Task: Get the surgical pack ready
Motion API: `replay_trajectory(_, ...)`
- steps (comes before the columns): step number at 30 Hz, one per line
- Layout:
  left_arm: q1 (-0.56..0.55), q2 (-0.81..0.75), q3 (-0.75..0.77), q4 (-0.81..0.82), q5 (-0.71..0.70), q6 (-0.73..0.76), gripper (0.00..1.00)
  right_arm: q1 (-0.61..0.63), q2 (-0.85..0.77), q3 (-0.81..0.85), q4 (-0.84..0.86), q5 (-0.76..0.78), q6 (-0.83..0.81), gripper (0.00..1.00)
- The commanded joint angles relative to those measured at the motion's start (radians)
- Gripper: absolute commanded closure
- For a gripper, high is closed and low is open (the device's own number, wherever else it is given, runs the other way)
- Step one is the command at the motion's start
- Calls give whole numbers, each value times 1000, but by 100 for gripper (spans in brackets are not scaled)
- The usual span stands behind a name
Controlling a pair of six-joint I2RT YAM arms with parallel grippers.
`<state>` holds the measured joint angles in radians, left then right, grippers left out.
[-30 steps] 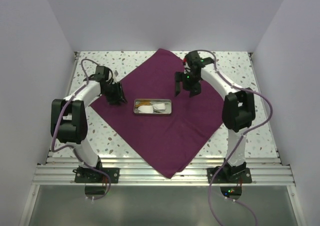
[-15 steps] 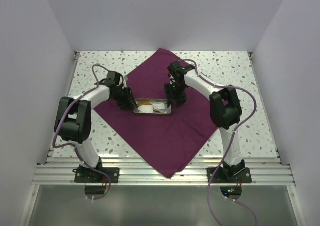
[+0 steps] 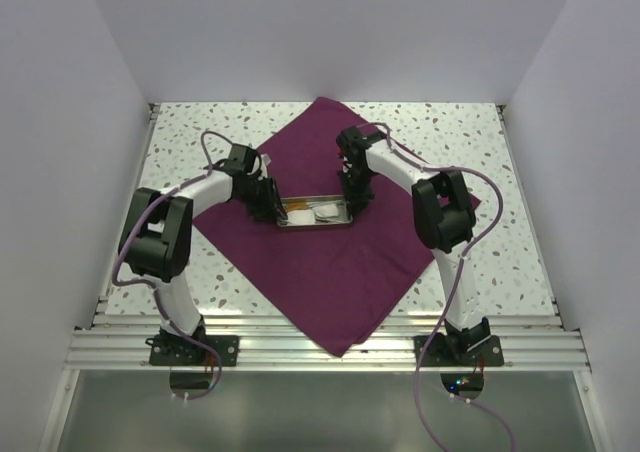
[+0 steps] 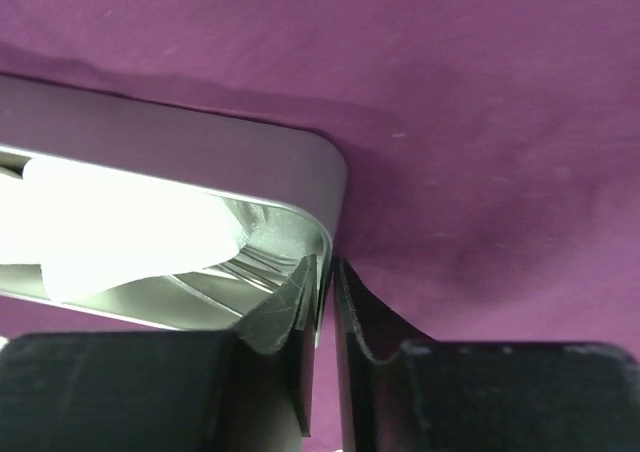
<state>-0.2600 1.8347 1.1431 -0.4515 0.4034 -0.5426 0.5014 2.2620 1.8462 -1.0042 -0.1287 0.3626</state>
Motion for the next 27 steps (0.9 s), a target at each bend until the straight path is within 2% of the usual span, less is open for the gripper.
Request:
replay_trajectory(1,-36,15,63,62,80,-40,60,-12,-25,53,-33,-2,-10,89)
replay_trajectory(5,-71,52,76,109,132,-86,60,-53,-59,16,-39,1,-19,92)
replay_trajectory(14,-148,96,98,126,135,-111,61,-119,-122,-79,-51,-2,-90,96)
replay_trajectory(20,-156,103,87,132,135,-122,61,-127,-148,-156,-28,-28,-96,97)
replay_trajectory(27,-156,107,92,82,117,-77,59,-127,-139,-159,-14,-20,-94,96)
